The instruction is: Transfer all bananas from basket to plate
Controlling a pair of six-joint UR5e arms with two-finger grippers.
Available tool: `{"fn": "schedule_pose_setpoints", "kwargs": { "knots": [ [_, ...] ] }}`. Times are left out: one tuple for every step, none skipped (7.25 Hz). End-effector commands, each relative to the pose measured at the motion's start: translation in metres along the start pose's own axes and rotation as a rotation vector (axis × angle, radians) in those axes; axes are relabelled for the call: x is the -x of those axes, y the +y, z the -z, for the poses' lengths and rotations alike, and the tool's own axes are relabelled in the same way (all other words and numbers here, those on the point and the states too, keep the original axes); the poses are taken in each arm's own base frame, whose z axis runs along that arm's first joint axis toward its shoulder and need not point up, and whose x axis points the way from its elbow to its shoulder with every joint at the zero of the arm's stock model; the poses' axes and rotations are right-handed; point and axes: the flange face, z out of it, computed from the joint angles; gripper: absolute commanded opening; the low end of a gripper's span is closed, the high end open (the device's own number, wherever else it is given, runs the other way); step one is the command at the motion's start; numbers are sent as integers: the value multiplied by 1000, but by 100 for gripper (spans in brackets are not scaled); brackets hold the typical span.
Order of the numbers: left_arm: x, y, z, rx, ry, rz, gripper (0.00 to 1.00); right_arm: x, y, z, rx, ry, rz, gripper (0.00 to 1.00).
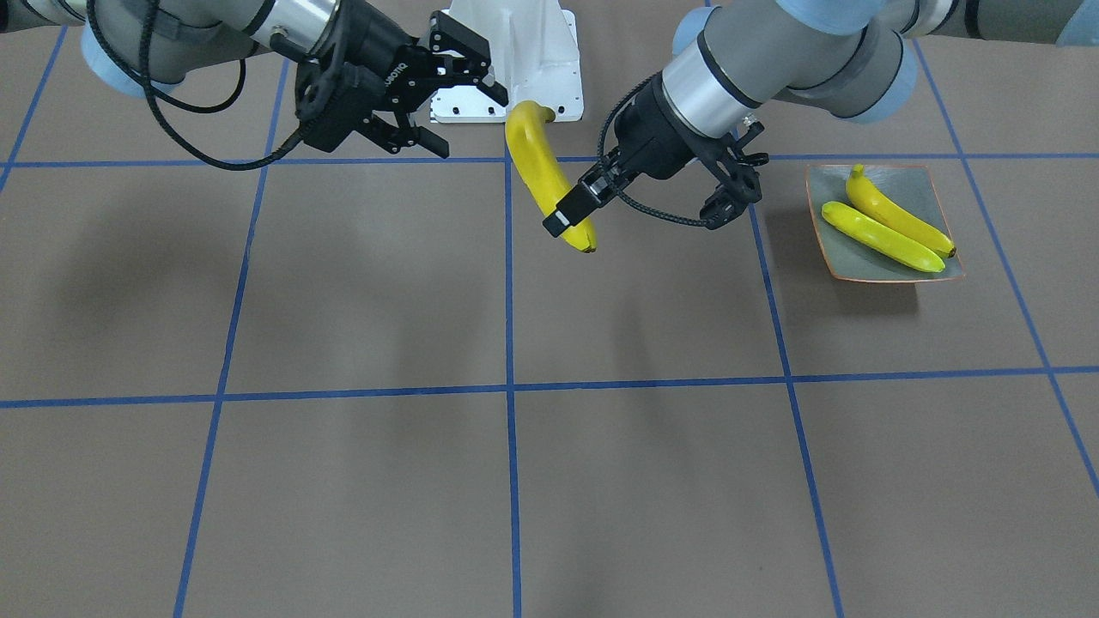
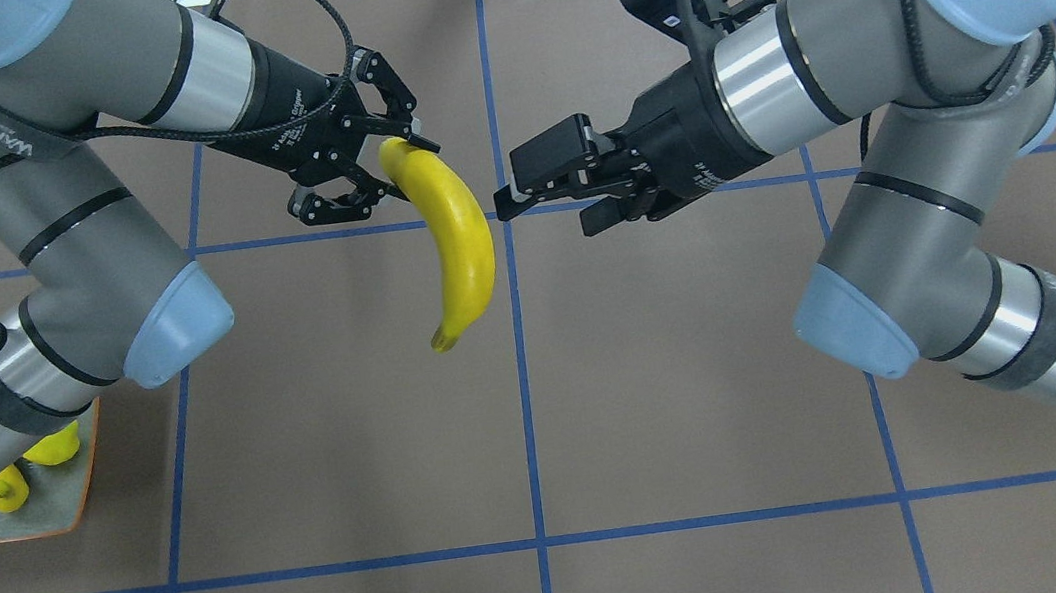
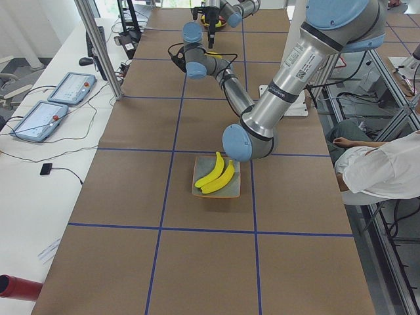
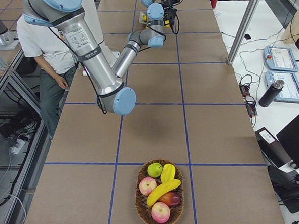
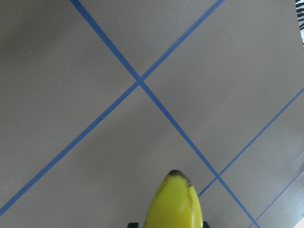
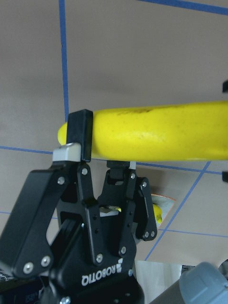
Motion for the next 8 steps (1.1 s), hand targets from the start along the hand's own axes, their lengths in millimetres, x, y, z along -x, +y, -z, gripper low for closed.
{"fn": "schedule_pose_setpoints", "kwargs": {
  "knots": [
    [19, -63, 38, -153, -49, 138, 0, -55, -7, 64, -97, 64, -39, 100],
    [22, -83, 46, -250, -55, 156, 0, -74, -13, 76, -131, 93, -65, 100],
    [56, -116, 42, -342, -100, 156, 0, -98, -17, 86, -187, 134, -92, 100],
    [87, -137, 38, -380, -160, 145, 0, -121, -23, 99, -258, 176, -106, 100],
    [103, -151, 42, -431, -228, 165, 0, -153, -23, 113, -322, 242, -96, 100],
    [118, -162, 36, -529, -344, 158, 0, -178, -17, 118, -336, 298, -63, 100],
    [133, -170, 37, -587, -470, 119, 0, -184, -17, 120, -357, 314, -65, 100],
    [161, -185, 45, -625, -519, 107, 0, -186, -19, 120, -371, 321, -67, 100]
  ]
}}
